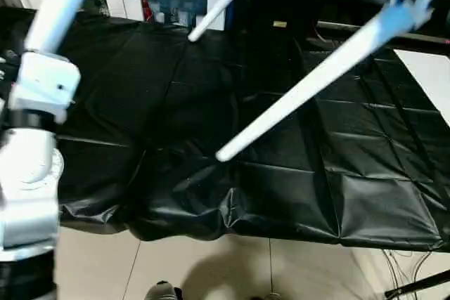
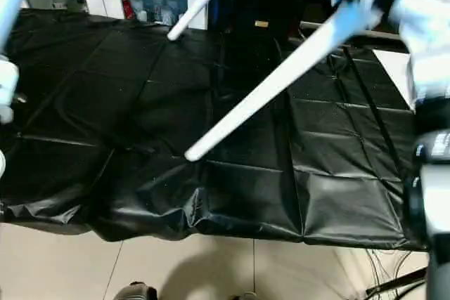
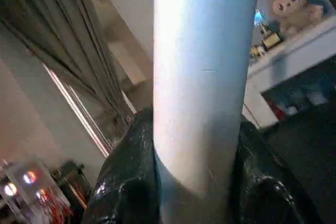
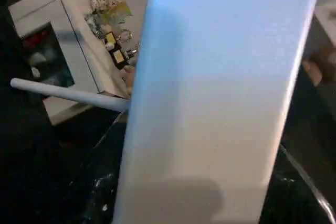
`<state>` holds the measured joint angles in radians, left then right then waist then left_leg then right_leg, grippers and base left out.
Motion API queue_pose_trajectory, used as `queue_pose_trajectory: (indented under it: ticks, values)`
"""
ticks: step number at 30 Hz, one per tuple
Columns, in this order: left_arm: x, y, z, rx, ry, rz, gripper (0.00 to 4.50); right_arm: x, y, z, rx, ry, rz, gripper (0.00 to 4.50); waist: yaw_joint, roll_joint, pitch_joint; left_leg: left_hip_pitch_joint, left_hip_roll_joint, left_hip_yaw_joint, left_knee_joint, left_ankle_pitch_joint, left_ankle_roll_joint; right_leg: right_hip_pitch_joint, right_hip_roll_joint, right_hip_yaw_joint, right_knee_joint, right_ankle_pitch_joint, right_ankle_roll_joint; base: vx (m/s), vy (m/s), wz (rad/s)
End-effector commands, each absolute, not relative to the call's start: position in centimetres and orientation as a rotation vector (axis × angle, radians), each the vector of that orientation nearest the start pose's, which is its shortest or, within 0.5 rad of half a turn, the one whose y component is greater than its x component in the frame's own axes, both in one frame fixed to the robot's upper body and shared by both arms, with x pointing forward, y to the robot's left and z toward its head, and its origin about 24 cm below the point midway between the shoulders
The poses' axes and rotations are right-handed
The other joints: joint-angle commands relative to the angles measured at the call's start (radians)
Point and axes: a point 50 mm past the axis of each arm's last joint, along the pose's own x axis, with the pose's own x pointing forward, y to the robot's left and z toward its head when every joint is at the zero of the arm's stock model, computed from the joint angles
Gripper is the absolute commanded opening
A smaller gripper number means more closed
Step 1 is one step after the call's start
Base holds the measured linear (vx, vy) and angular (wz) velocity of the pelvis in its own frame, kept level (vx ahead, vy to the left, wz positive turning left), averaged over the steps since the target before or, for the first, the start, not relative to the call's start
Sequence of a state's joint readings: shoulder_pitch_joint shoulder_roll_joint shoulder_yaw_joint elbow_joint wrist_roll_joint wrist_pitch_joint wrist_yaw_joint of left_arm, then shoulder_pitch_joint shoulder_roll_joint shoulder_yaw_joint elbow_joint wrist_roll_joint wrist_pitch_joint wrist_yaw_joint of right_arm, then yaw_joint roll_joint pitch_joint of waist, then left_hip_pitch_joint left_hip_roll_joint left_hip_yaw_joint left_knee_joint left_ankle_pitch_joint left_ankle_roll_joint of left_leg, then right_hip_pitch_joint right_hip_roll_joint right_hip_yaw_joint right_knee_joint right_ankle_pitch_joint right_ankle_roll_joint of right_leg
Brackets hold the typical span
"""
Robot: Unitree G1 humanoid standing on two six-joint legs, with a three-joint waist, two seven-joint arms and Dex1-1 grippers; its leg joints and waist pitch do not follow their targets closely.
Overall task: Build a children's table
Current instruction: Flip table
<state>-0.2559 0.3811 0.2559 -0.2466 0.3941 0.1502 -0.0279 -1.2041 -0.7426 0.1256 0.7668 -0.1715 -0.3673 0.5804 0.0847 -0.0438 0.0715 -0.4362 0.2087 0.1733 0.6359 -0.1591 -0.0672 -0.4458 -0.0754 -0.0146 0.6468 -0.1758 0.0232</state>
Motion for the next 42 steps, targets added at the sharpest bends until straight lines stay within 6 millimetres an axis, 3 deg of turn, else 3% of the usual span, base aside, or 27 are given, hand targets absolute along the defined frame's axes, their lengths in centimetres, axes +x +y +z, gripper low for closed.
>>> queue_pose_trajectory:
  ticks: [1,3,4,5,6,7,10,13,14,16,17,19,22,24,29,32,33,35,36,37,39,42]
  values:
    - [27.2,22.8,19.1,0.714,-0.413,0.25,1.4,35.9,-18.8,34.8,-1.286,-0.642,0.5,1.95,-0.007,-0.013,-0.086,0.034,0.006,0.011,-0.056,-0.216,0.07,0.048,-0.021,0.008,-0.066,-0.143,-0.211,0.0,0.0,0.0]
    - [27.2,22.6,18.0,0.695,-0.376,0.235,1.39,35.8,-18.9,35.7,-1.309,-0.658,0.477,1.95,-0.009,-0.016,-0.086,0.035,0.007,0.011,-0.056,-0.229,0.066,0.046,-0.02,0.009,-0.067,-0.156,-0.201,0.0,0.0,0.0]
    - [27.2,22.4,17.5,0.686,-0.358,0.225,1.39,35.7,-19.0,36.1,-1.315,-0.665,0.466,1.95,-0.011,-0.023,-0.086,0.034,0.008,0.012,-0.056,-0.224,0.064,0.046,-0.018,0.008,-0.067,-0.147,-0.198,0.0,0.0,0.0]
    - [27.2,22.3,17.2,0.679,-0.346,0.219,1.38,35.7,-19.0,36.3,-1.321,-0.667,0.463,1.95,-0.01,-0.022,-0.084,0.034,0.008,0.011,-0.057,-0.222,0.064,0.046,-0.018,0.008,-0.065,-0.141,-0.193,0.0,0.0,0.0]
    - [27.3,22.0,16.1,0.644,-0.301,0.199,1.38,35.5,-19.0,36.9,-1.348,-0.675,0.452,1.95,-0.013,-0.031,-0.084,0.033,0.009,0.013,-0.056,-0.223,0.066,0.045,-0.017,0.008,-0.065,-0.141,-0.192,0.0,0.0,0.0]
    - [27.3,21.9,15.8,0.636,-0.287,0.192,1.38,35.5,-19.0,37.0,-1.355,-0.676,0.451,1.95,-0.01,-0.027,-0.084,0.036,0.009,0.011,-0.056,-0.228,0.066,0.042,-0.017,0.008,-0.066,-0.146,-0.192,0.0,0.0,0.0]
    - [27.6,21.3,13.7,0.575,-0.195,0.133,1.38,35.4,-18.8,37.6,-1.398,-0.682,0.455,1.95,-0.013,-0.041,-0.082,0.033,0.01,0.013,-0.056,-0.23,0.066,0.041,-0.016,0.01,-0.066,-0.145,-0.182,0.0,0.0,0.0]
    - [27.7,20.8,11.0,0.525,-0.089,0.084,1.38,35.2,-17.9,38.1,-1.405,-0.715,0.496,1.95,-0.014,-0.04,-0.082,0.036,0.01,0.012,-0.056,-0.256,0.058,0.037,-0.016,0.01,-0.067,-0.161,-0.176,0.0,0.0,0.0]
    - [27.7,20.7,9.7,0.494,-0.035,0.068,1.38,35.0,-17.4,38.2,-1.409,-0.724,0.535,1.95,-0.019,-0.052,-0.081,0.034,0.01,0.013,-0.057,-0.267,0.058,0.038,-0.016,0.01,-0.068,-0.17,-0.169,0.0,0.0,0.0]
    - [27.7,20.6,8.7,0.488,0.0,0.057,1.38,34.9,-16.9,38.1,-1.395,-0.741,0.574,1.95,-0.024,-0.055,-0.081,0.035,0.013,0.01,-0.059,-0.28,0.054,0.036,-0.016,0.01,-0.068,-0.174,-0.162,0.0,0.0,0.0]
    - [27.7,20.6,8.7,0.487,0.002,0.057,1.38,34.9,-16.9,38.1,-1.393,-0.743,0.577,2.51,-0.026,-0.054,-0.08,0.035,0.013,0.009,-0.06,-0.285,0.051,0.035,-0.017,0.01,-0.069,-0.175,-0.159,0.0,0.0,0.0]
    - [27.7,20.6,7.2,0.474,0.05,0.063,1.38,34.8,-15.9,37.9,-1.293,-0.788,0.647,2.58,-0.039,-0.07,-0.082,0.035,0.014,0.008,-0.06,-0.289,0.048,0.037,-0.015,0.009,-0.069,-0.172,-0.155,0.0,0.0,0.0]
    - [27.8,20.6,6.8,0.478,0.059,0.064,1.38,34.7,-15.4,37.6,-1.258,-0.811,0.673,2.95,-0.046,-0.072,-0.082,0.039,0.017,0.006,-0.063,-0.299,0.036,0.034,-0.015,0.009,-0.07,-0.164,-0.153,0.0,0.0,0.0]
    - [27.9,20.6,6.7,0.481,0.056,0.073,1.38,34.8,-15.1,37.2,-1.239,-0.828,0.682,3.06,-0.048,-0.08,-0.081,0.04,0.018,0.006,-0.063,-0.303,0.028,0.033,-0.014,0.008,-0.069,-0.162,-0.151,0.0,0.0,0.0]
    - [28.0,20.9,6.7,0.492,0.051,0.087,1.38,34.6,-14.9,37.0,-1.179,-0.912,0.65,3.46,-0.051,-0.081,-0.081,0.042,0.017,0.004,-0.064,-0.34,0.001,0.032,-0.015,0.007,-0.07,-0.185,-0.141,0.0,0.0,0.0]
    - [28.1,21.2,6.6,0.504,0.052,0.091,1.38,34.2,-14.9,36.5,-1.053,-1.015,0.632,3.57,-0.05,-0.077,-0.083,0.043,0.016,0.003,-0.065,-0.34,-0.002,0.032,-0.017,0.008,-0.072,-0.177,-0.135,0.0,0.0,0.0]
    - [28.3,21.2,6.6,0.507,0.051,0.091,1.38,34.1,-14.8,36.0,-0.982,-1.03,0.651,3.57,-0.051,-0.07,-0.084,0.043,0.016,0.001,-0.066,-0.337,-0.01,0.034,-0.016,0.007,-0.068,-0.164,-0.136,0.0,0.0,0.0]
    - [28.5,21.3,6.6,0.514,0.053,0.09,1.38,33.9,-14.7,34.6,-0.834,-1.061,0.693,3.57,-0.054,-0.071,-0.085,0.047,0.017,0.005,-0.067,-0.353,0.006,0.035,-0.018,0.008,-0.073,-0.136,-0.131,0.0,0.0,0.0]
    - [28.7,21.3,6.6,0.519,0.053,0.088,1.38,33.9,-14.6,33.8,-0.752,-1.059,0.703,3.57,-0.061,-0.063,-0.085,0.044,0.017,-0.004,-0.073,-0.401,0.001,0.033,-0.02,0.005,-0.073,-0.203,-0.123,0.0,0.0,0.0]
    - [28.9,21.4,6.6,0.522,0.053,0.086,1.38,33.9,-14.5,33.0,-0.671,-1.064,0.711,3.57,-0.058,-0.062,-0.091,0.055,0.02,-0.003,-0.069,-0.393,-0.002,0.027,-0.018,0.005,-0.077,-0.194,-0.13,0.0,0.0,0.0]
    - [29.2,21.4,6.7,0.528,0.053,0.081,1.38,33.7,-14.2,31.6,-0.591,-1.074,0.725,3.57,-0.052,-0.054,-0.085,0.062,0.023,-0.002,-0.072,-0.404,-0.009,0.019,-0.015,0.006,-0.079,-0.191,-0.144,0.0,0.0,0.0]
    - [29.4,21.5,6.8,0.532,0.048,0.077,1.38,33.2,-13.6,30.6,-0.569,-1.099,0.742,3.57,-0.051,-0.047,-0.083,0.051,0.019,-0.01,-0.083,-0.44,-0.055,0.035,-0.014,0.003,-0.078,-0.227,-0.136,0.0,0.0,0.0]
